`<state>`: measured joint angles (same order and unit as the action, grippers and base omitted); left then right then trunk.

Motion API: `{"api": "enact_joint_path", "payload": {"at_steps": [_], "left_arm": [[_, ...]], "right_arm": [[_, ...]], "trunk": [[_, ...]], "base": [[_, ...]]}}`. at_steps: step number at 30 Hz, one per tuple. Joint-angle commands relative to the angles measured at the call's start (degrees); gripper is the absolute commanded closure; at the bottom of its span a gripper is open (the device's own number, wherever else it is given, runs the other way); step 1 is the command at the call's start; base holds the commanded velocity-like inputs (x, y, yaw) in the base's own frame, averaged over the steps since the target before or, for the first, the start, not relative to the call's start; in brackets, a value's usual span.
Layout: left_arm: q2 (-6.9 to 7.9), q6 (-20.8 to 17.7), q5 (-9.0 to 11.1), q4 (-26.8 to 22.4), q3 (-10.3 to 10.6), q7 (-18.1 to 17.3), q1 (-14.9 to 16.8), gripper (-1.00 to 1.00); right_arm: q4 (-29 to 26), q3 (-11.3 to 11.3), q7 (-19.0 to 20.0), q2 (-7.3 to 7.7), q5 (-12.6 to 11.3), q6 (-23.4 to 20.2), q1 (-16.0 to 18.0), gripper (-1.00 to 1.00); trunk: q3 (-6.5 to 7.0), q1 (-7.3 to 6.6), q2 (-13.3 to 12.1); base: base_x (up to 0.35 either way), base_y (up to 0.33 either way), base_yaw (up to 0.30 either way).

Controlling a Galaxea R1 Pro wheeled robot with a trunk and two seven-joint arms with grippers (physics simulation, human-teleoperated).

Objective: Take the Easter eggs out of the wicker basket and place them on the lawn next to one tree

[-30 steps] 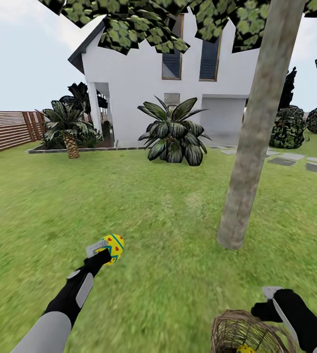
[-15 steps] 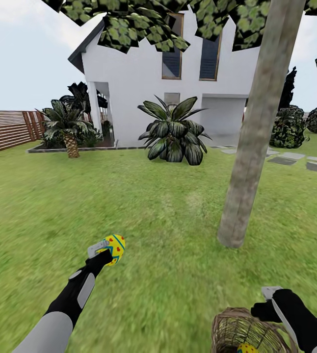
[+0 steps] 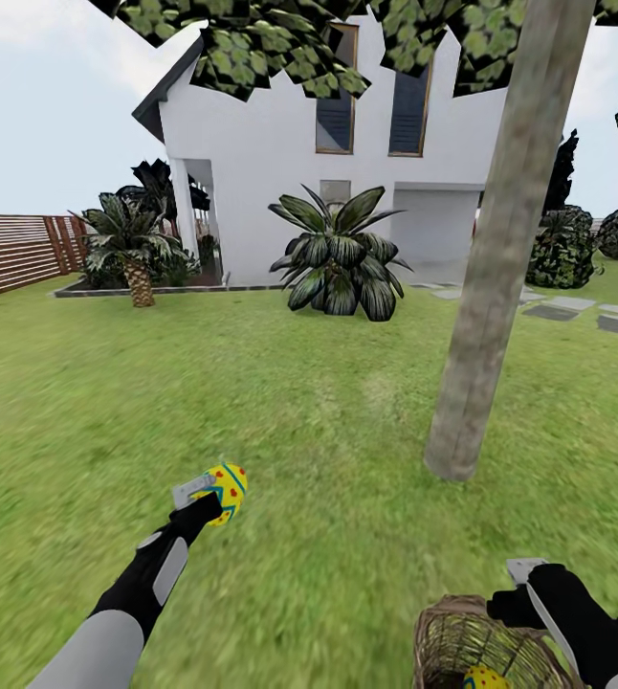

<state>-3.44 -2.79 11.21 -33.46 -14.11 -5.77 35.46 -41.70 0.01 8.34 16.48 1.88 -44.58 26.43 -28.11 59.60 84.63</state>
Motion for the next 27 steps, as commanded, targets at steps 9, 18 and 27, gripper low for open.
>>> {"api": "enact_joint_path", "payload": {"at_steps": [9,18,27], "left_arm": [[0.65,-0.38,0.53,0.32,-0.48,-0.47,0.04,1.00],[0.64,-0.38,0.54,0.32,-0.48,-0.47,0.04,1.00],[0.50,-0.37,0.48,0.50,-0.48,-0.47,0.04,1.00]], "right_arm": [[-0.06,-0.10,0.28,0.01,0.20,-0.30,0.03,-1.00],[-0.05,-0.10,0.28,-0.08,0.16,-0.25,0.03,-1.00],[-0.05,-0.10,0.28,-0.14,0.14,-0.24,0.03,-1.00]], "trunk": [[-1.68,1.98,3.66],[-3.30,3.96,7.27],[-4.91,5.93,10.88]], "base": [[0.000,0.000,0.000],[0.010,0.000,0.000],[0.119,0.000,0.000]]}}
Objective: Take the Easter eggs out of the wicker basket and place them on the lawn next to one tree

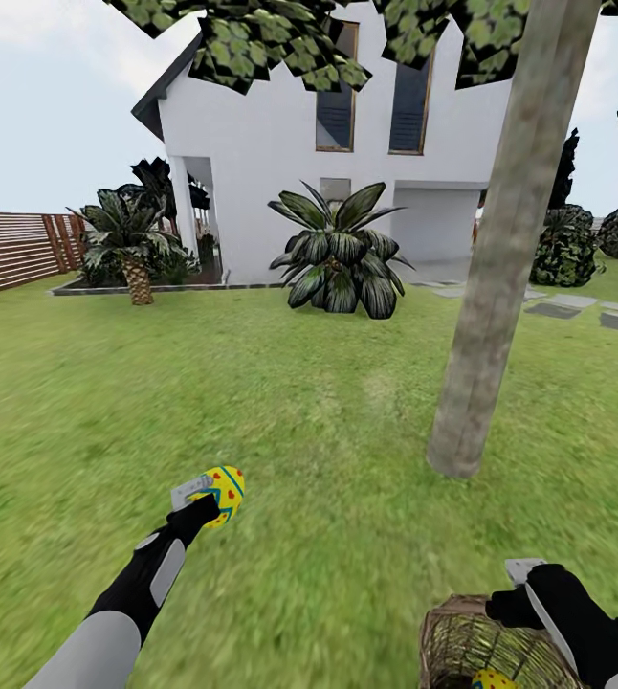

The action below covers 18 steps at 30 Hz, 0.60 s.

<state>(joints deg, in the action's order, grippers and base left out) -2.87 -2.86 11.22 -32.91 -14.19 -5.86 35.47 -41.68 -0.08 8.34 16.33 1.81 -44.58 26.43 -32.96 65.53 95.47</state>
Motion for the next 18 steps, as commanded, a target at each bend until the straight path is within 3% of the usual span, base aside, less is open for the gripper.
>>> {"api": "enact_joint_path", "payload": {"at_steps": [1,11,12,14,18], "left_arm": [[-0.10,-0.30,0.47,-0.05,-0.40,-0.38,0.04,1.00],[0.36,-0.30,0.61,-0.74,-0.72,-0.38,0.04,1.00],[0.90,-0.30,0.60,-1.06,-0.78,-0.38,0.04,1.00],[3.95,-0.35,0.73,-1.97,-0.88,-0.41,0.04,1.00],[5.11,-0.32,0.82,-2.23,-0.93,-0.38,0.04,1.00]], "right_arm": [[-0.07,-0.01,0.27,0.02,0.21,-0.25,0.03,-1.00],[-0.16,-0.01,0.27,0.02,0.21,-0.25,0.03,-1.00],[-0.16,-0.01,0.27,0.02,0.21,-0.25,0.03,-1.00],[-0.11,-0.02,0.27,0.00,0.21,-0.25,0.04,-1.00],[-0.07,-0.01,0.27,-0.14,0.22,-0.25,0.03,-1.00]], "trunk": [[-0.25,0.22,0.45],[-2.04,2.42,4.46],[-2.22,2.64,4.86],[-2.58,3.08,5.66],[-3.30,3.96,7.27]], "base": [[0.002,0.000,0.000],[0.000,0.000,0.000],[0.000,0.000,0.000],[0.000,0.000,0.000],[0.000,0.000,0.000]]}}
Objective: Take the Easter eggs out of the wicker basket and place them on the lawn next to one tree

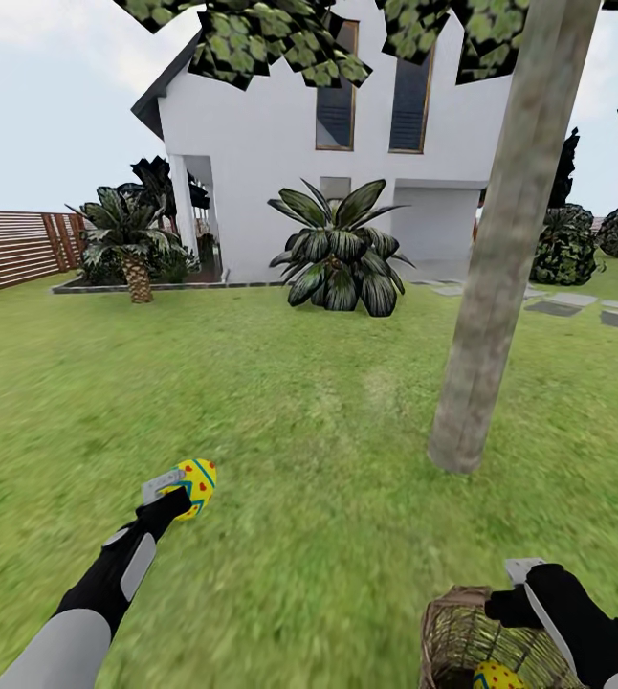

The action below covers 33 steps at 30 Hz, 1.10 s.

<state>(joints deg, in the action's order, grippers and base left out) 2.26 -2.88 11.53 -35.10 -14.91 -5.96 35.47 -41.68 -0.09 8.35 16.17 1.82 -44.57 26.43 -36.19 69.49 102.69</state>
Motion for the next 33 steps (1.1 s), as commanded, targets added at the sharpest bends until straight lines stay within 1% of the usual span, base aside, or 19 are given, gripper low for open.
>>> {"api": "enact_joint_path", "payload": {"at_steps": [1,12,17,25,33], "left_arm": [[0.05,-0.29,0.51,-0.05,-0.21,-0.33,0.03,1.00],[-0.03,-0.28,0.51,-0.06,-0.21,-0.32,0.03,1.00],[-0.14,-0.28,0.51,-0.06,0.10,-0.30,0.03,1.00],[-0.41,-0.28,0.50,0.01,0.23,-0.28,0.03,1.00],[-0.46,-0.28,0.59,0.03,0.14,-0.32,0.03,1.00]], "right_arm": [[-0.04,0.00,0.27,0.01,0.21,-0.25,0.02,-1.00],[0.02,-0.05,0.27,0.01,0.29,-0.25,0.02,-1.00],[0.02,0.00,0.27,0.06,0.29,-0.25,0.02,-1.00],[0.02,0.00,0.27,0.09,0.29,-0.25,0.02,-1.00],[0.02,0.00,0.27,0.08,0.25,-0.25,0.02,-1.00]], "trunk": [[-0.24,0.22,0.45],[-2.22,2.64,4.86],[-3.12,3.73,6.86],[-4.55,5.49,10.07],[-5.99,7.25,13.28]], "base": [[0.000,0.000,0.000],[0.000,0.000,0.000],[0.002,0.000,0.000],[0.282,0.003,0.000],[0.030,0.000,0.000]]}}
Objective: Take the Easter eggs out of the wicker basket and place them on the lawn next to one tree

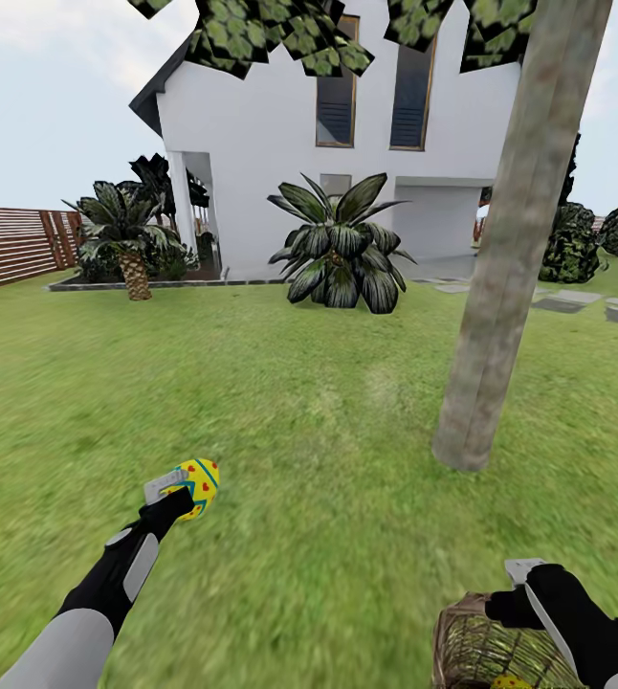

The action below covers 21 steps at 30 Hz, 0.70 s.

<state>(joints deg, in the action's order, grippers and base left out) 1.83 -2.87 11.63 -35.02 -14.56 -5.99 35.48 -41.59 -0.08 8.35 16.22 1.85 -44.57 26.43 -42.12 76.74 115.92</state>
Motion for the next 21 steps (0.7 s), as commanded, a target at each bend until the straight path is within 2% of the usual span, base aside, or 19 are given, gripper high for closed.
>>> {"api": "enact_joint_path", "payload": {"at_steps": [1,15,21], "left_arm": [[-0.02,-0.30,0.50,-0.04,-0.21,-0.28,0.03,1.00],[-0.25,-0.30,0.42,0.39,-0.12,-0.30,0.03,1.00],[-0.77,-0.21,0.42,0.65,-0.12,-0.32,0.03,1.00]], "right_arm": [[-0.07,-0.01,0.27,0.03,0.23,-0.25,0.03,-1.00],[-0.14,0.05,0.27,0.09,0.19,-0.25,0.03,-1.00],[-0.36,0.07,0.27,0.12,0.17,-0.25,0.03,-1.00]], "trunk": [[-0.24,0.22,0.44],[-2.76,3.29,6.06],[-3.83,4.61,8.46]], "base": [[0.000,0.000,0.000],[0.000,0.000,0.000],[0.000,0.000,0.000]]}}
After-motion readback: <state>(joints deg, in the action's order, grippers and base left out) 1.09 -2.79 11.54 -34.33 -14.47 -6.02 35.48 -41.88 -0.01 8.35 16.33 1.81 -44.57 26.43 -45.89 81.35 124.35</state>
